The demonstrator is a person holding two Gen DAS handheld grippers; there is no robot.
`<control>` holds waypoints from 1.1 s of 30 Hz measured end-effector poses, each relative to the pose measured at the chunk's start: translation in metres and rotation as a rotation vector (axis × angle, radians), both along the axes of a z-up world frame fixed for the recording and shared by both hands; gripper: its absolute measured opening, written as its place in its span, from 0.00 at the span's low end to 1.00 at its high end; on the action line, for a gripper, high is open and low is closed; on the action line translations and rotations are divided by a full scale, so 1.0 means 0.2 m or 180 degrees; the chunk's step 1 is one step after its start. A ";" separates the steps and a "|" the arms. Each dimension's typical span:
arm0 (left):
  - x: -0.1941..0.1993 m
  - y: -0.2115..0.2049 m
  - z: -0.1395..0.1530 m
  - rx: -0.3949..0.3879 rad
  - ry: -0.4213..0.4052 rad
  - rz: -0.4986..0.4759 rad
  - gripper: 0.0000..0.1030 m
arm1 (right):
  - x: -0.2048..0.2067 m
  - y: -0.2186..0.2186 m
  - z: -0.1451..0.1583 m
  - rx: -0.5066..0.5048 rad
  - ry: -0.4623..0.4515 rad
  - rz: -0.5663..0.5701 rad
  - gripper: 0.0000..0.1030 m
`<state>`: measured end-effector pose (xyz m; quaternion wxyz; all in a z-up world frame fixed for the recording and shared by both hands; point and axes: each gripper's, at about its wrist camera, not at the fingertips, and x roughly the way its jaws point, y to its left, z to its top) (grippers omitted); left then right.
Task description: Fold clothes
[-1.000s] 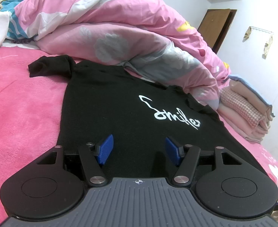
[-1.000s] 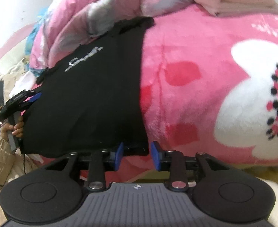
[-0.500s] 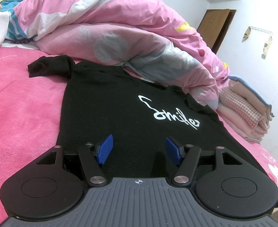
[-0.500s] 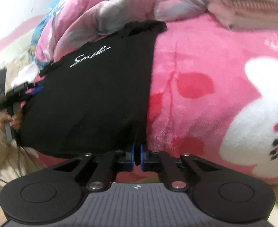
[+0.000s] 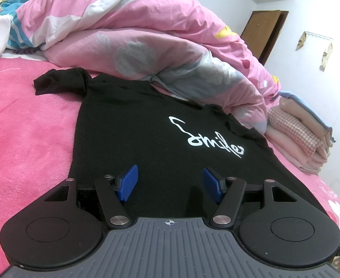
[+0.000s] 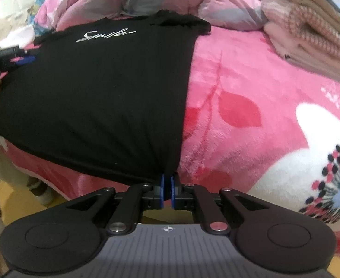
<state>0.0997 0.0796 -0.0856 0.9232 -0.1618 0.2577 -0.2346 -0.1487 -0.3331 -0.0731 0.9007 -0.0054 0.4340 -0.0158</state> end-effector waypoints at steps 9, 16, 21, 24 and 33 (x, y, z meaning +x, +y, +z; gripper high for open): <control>0.00 0.00 0.00 -0.0003 -0.0004 -0.0005 0.61 | -0.11 0.01 0.22 0.0166 -0.0272 0.0299 0.10; -0.01 0.00 -0.01 -0.0035 -0.0012 -0.0012 0.61 | 0.25 0.12 0.12 0.0819 -0.0070 0.1336 0.10; 0.00 0.01 0.00 -0.0068 0.0001 -0.0026 0.62 | 0.27 -0.07 0.00 0.1193 0.0473 0.1248 0.08; 0.00 0.02 0.01 -0.0125 0.0049 -0.0066 0.67 | 0.19 -0.11 0.04 0.0970 0.0753 0.1165 0.12; 0.05 -0.02 0.16 -0.0071 0.0198 -0.0058 0.71 | 0.46 -0.33 0.45 0.1030 -0.0597 0.0536 0.44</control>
